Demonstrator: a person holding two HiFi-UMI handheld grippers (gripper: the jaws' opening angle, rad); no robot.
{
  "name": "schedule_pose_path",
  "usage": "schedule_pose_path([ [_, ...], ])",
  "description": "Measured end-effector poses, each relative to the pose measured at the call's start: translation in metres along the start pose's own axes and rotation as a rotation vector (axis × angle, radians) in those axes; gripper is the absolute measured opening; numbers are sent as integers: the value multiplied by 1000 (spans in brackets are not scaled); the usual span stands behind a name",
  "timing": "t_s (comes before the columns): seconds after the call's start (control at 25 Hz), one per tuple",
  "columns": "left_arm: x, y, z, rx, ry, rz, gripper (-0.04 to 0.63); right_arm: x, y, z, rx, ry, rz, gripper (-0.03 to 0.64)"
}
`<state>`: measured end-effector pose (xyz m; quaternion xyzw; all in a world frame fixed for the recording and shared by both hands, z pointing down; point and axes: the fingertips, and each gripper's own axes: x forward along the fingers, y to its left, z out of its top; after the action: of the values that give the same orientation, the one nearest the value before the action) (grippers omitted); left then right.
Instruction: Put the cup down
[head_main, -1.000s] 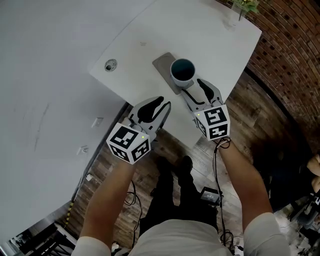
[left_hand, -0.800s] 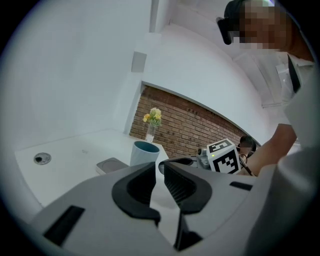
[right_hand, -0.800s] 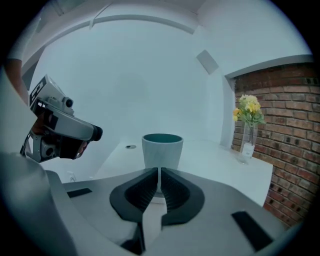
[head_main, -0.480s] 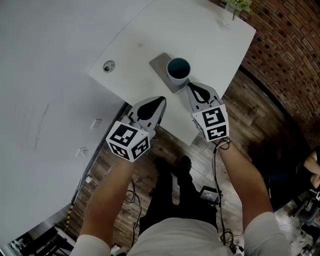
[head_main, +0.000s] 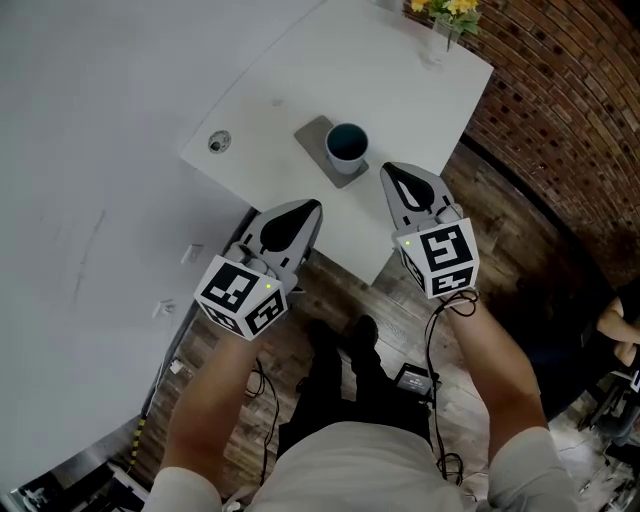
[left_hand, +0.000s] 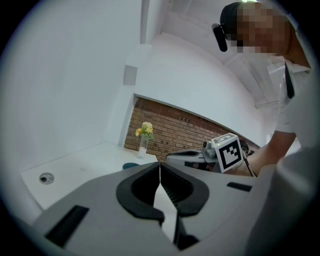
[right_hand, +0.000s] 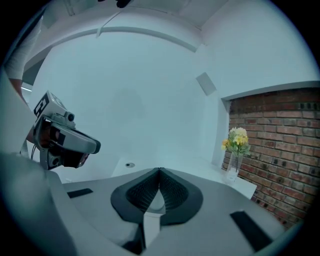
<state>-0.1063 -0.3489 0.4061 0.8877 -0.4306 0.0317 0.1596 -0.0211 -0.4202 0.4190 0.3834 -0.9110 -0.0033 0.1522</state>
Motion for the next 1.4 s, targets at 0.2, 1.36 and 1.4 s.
schedule_pose_path([
  [0.2, -19, -23, 16, 18, -24, -22, 12, -34, 2, 23, 2, -18, -17, 14],
  [1.36, -121, -118, 46, 8, -68, -70, 35, -189, 53, 71, 132, -65, -83, 12],
  [1.4, -125, -121, 43, 3, -66, -73, 35, -196, 55, 70, 143, -63, -89, 12],
])
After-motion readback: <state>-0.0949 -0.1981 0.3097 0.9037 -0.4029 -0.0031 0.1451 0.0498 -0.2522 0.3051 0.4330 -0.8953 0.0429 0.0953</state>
